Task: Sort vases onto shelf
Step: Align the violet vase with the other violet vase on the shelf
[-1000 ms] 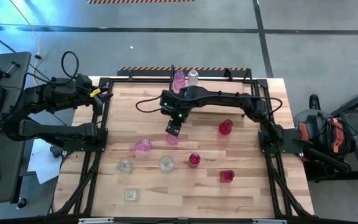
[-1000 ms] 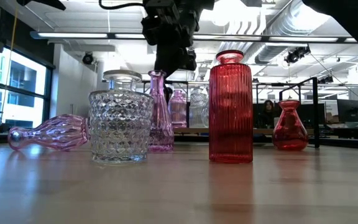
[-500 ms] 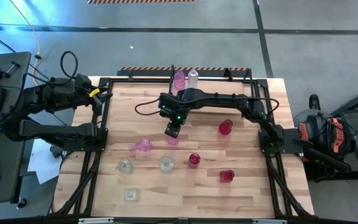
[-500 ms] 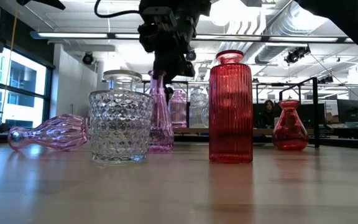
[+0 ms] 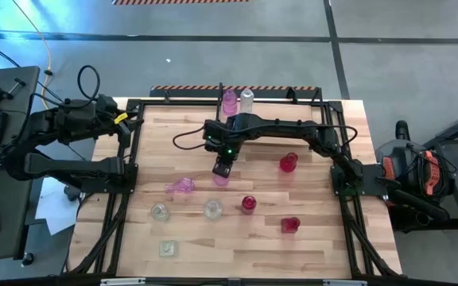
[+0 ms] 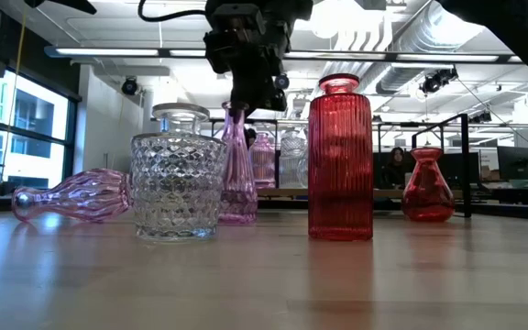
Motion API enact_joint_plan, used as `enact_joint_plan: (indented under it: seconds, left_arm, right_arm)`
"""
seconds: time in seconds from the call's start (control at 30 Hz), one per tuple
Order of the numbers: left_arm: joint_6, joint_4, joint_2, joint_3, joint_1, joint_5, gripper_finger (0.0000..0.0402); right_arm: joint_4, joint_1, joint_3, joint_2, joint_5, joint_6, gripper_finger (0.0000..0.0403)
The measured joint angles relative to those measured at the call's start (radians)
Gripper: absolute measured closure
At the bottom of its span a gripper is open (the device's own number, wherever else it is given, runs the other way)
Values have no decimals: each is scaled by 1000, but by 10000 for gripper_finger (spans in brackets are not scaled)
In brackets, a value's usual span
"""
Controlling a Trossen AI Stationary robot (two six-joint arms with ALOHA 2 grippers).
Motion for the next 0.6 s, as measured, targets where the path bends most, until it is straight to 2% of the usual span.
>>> enact_joint_plan:
  seconds: [0.43,0.6]
  left_arm:
    - [1,0,0,0,0,-1,225]
    - [0,0,0,0,0,-1,225]
  right_arm:
    - [-191,-43,204,6,38,-21,400]
    - [-228,-76,187,-19,36,-20,402]
